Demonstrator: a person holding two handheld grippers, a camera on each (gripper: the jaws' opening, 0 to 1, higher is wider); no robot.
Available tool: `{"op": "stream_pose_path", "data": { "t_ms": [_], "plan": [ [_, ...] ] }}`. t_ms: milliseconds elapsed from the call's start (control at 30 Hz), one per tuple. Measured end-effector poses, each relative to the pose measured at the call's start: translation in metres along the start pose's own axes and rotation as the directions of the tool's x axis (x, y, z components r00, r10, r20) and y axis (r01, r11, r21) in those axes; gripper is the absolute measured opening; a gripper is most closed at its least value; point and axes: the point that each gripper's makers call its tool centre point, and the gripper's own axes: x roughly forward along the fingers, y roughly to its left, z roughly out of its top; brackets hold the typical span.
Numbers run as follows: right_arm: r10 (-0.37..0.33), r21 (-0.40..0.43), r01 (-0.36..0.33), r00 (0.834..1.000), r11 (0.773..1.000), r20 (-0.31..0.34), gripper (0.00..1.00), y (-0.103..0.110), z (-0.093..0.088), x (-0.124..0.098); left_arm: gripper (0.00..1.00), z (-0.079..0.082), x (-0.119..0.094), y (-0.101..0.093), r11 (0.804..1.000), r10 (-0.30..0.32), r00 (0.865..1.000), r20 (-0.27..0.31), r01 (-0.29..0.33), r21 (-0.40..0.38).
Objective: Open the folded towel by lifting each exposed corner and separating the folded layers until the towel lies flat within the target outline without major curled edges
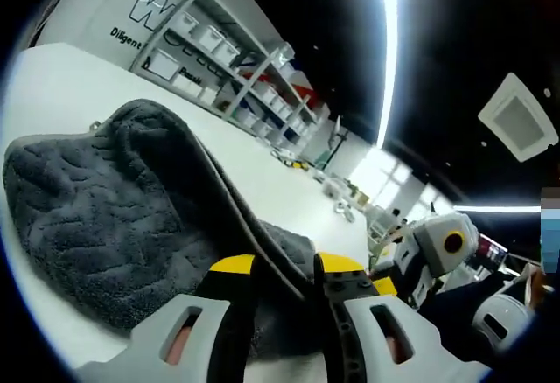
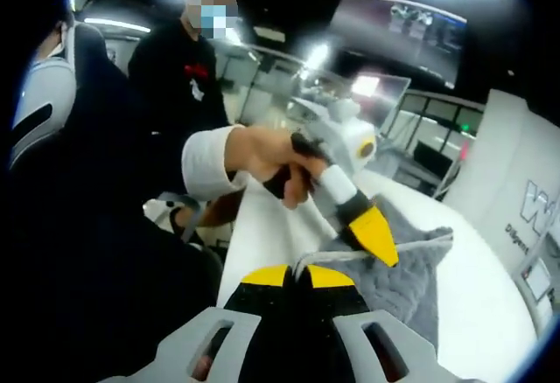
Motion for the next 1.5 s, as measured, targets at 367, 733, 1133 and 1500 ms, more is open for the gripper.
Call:
{"op": "stream_pose_path", "data": {
  "t_ms": [367,733,1133,1500],
  "plan": [
    [0.007,-0.017,-0.007,1.0,1.0,-0.008,0.04,0.001,0.001,0.002,0.12,-0.004,0.0,0.008,0.999,0.029,0.999,-0.021,-0.028,0.015],
    [0.004,-0.031,-0.003,0.999,1.0,0.037,0.11,-0.002,0.008,-0.005,0.05,-0.003,-0.004,0.006,1.0,0.024,0.999,-0.026,-0.024,0.013],
    [0.015,-0.022,-0.013,0.995,1.0,0.101,0.18,-0.005,0.019,-0.014,0.05,0.003,-0.011,0.003,1.0,0.008,1.0,-0.023,-0.008,0.002],
    [-0.048,0.037,0.043,0.987,0.998,0.154,0.19,-0.024,0.023,-0.027,0.05,0.012,-0.027,0.005,0.999,0.031,0.999,-0.013,-0.031,0.025]
  ]
}}
